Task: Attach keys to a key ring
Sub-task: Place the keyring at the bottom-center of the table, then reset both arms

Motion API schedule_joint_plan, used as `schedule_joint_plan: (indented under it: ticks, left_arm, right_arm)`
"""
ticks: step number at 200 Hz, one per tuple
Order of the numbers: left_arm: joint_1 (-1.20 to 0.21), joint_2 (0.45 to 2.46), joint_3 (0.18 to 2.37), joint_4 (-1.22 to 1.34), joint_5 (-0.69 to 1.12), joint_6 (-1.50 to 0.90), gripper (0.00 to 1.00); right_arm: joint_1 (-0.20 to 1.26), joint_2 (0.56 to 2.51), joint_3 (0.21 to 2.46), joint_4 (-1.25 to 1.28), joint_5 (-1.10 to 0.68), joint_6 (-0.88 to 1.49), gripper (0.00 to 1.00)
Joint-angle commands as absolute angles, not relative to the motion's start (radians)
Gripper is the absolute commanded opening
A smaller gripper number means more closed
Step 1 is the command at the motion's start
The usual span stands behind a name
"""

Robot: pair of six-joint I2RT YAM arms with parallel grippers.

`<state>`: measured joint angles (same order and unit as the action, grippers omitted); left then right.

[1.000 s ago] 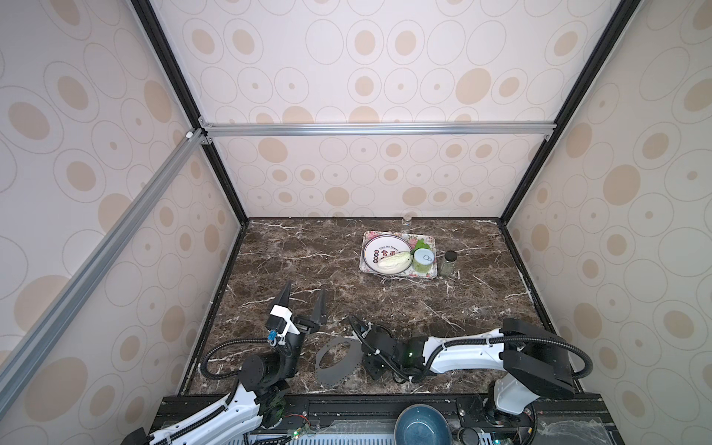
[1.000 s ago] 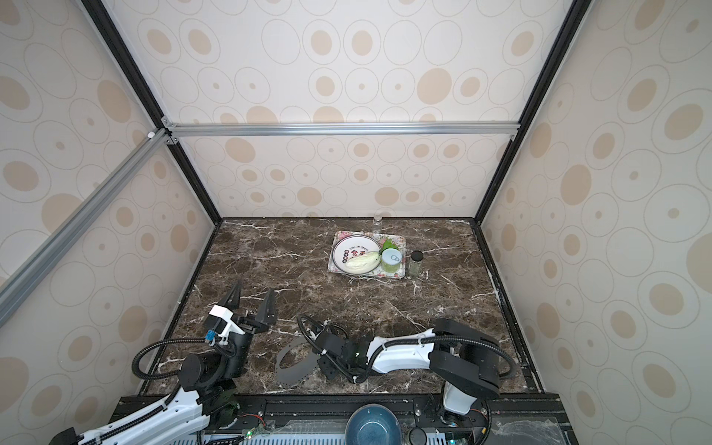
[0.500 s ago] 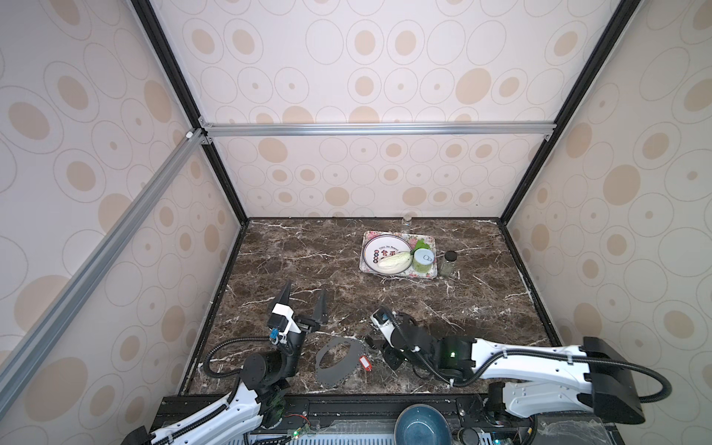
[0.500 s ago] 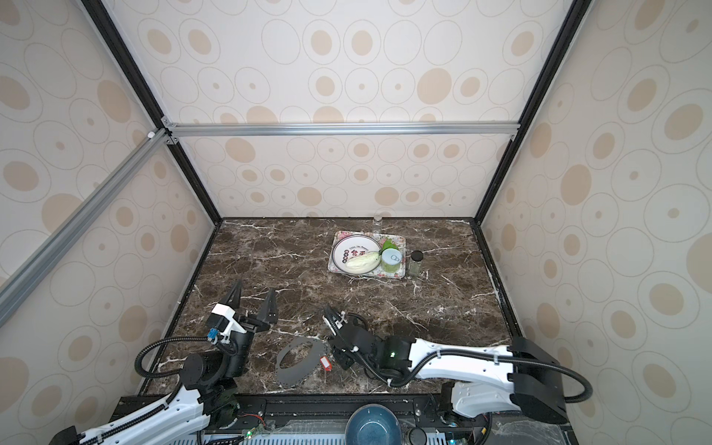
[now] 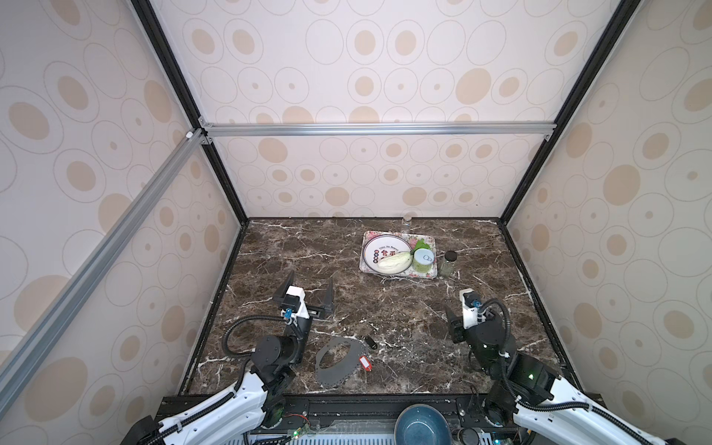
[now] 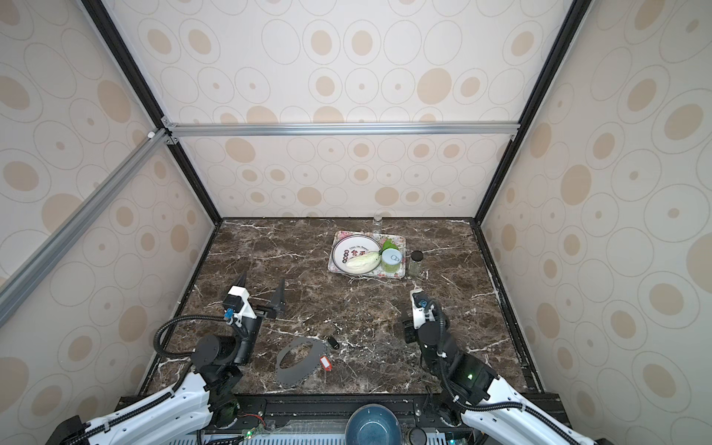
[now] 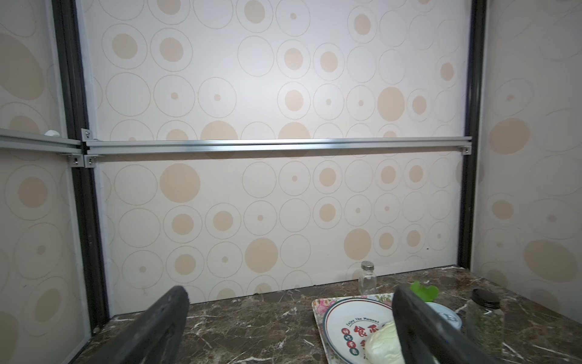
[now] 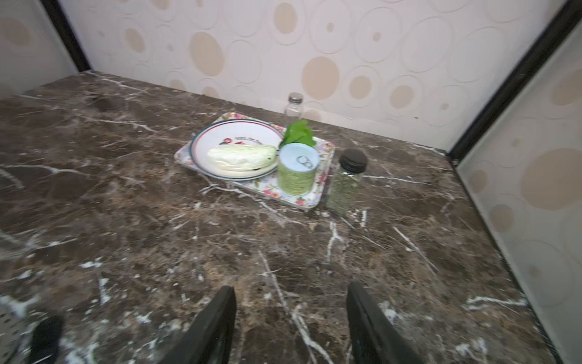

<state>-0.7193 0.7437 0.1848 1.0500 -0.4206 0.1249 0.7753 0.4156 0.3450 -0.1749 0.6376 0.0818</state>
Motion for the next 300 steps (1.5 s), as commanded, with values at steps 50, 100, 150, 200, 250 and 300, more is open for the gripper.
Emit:
schedule_joint_plan:
  ticks: [50,100,150,200,250,300]
  left_arm:
    - [-0.485,0.929,0.233,1.02,-0.332,-0.09,1.0]
    - [-0.444,1.035,0.237,1.06,-0.367,-0.031,1.0]
    - [-0.358,1.019,0.175,1.051,-0.546,0.079,1.0]
    - [-0.227,1.247,0.117,1.225,-0.55,-0.002,1.0]
    - [-0.212,1.391,0.15,1.329,-0.563,0.014,0.99]
    - [-0.207,1.51,0.146,1.477,-0.546,0.05,1.0]
  right_arm:
    - [0.594,0.452,0.283,-0.072,0.612,0.036,0.63]
    - [0.573,0.689,0.212,0.223,0.744,-0.056,0.62]
    - [0.293,0.937,0.18,0.514,0.486,0.042,0.62]
    - [0.284,1.336,0.301,0.831,0.541,-0.143,0.62]
    - [0.222,1.404,0.356,0.816,0.413,-0.113,0.63]
    - [0.09,1.514,0.281,1.035,0.262,0.001,0.63]
